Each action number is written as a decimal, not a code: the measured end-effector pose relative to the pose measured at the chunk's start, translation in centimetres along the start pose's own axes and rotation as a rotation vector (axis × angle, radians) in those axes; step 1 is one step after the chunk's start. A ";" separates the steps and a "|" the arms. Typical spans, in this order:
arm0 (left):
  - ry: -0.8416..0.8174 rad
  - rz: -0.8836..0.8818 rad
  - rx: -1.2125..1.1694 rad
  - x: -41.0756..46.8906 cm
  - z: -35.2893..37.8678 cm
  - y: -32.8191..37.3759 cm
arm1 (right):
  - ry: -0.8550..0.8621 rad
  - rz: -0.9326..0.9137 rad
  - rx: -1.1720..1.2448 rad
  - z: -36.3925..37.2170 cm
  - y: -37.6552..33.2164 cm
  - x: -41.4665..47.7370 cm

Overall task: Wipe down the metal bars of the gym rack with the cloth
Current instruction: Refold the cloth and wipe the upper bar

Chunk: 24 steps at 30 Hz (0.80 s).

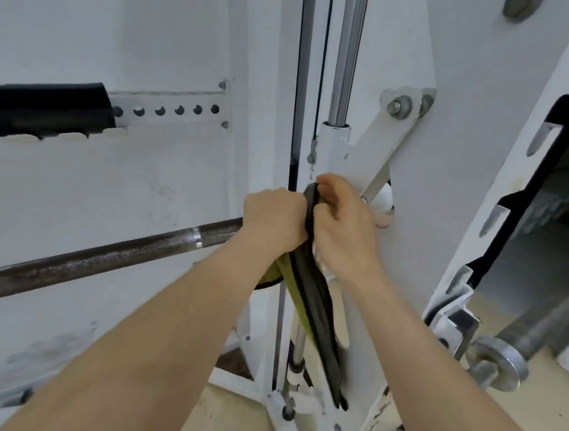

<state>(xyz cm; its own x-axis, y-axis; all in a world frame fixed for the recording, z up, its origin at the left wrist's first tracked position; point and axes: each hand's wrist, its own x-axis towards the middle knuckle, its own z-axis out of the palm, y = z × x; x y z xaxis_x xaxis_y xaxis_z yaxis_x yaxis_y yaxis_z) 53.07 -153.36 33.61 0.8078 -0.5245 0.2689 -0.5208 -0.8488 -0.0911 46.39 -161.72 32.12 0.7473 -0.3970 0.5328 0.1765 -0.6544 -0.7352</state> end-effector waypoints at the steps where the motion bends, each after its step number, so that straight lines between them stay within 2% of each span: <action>1: 0.008 -0.028 0.005 -0.8 0.0 -0.7 | -0.021 0.002 -0.003 0.3 -0.2 0.3; 7: 0.048 -0.223 0.114 -8.0 -0.3 -8.5 | -0.155 -0.144 -0.083 3.3 -1.7 1.2; 11: 0.063 -0.359 0.247 -13.4 -1.1 -13.1 | -0.372 -0.253 -0.282 6.1 -3.6 1.0; 14: 0.036 -0.362 0.413 -14.7 -1.5 -13.6 | -0.362 -0.314 -0.449 7.6 -4.1 0.3; 17: 0.062 -0.312 0.485 -12.9 -1.3 -11.1 | -0.370 -0.353 -0.550 8.1 -3.8 0.9; 21: 0.129 -0.227 0.343 -9.5 0.6 -7.5 | -0.426 -0.391 -0.584 8.1 -4.0 1.4; 24: 0.012 -0.229 0.183 -8.8 -0.3 -8.9 | -0.381 -0.427 -0.602 8.0 -4.1 1.0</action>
<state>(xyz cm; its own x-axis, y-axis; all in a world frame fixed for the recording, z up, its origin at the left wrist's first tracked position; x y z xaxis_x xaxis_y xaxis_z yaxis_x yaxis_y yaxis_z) 50.50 -141.22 32.30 0.8948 -0.3180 0.3133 -0.2660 -0.9435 -0.1977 51.56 -154.35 32.32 0.8787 0.1377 0.4570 0.2019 -0.9748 -0.0945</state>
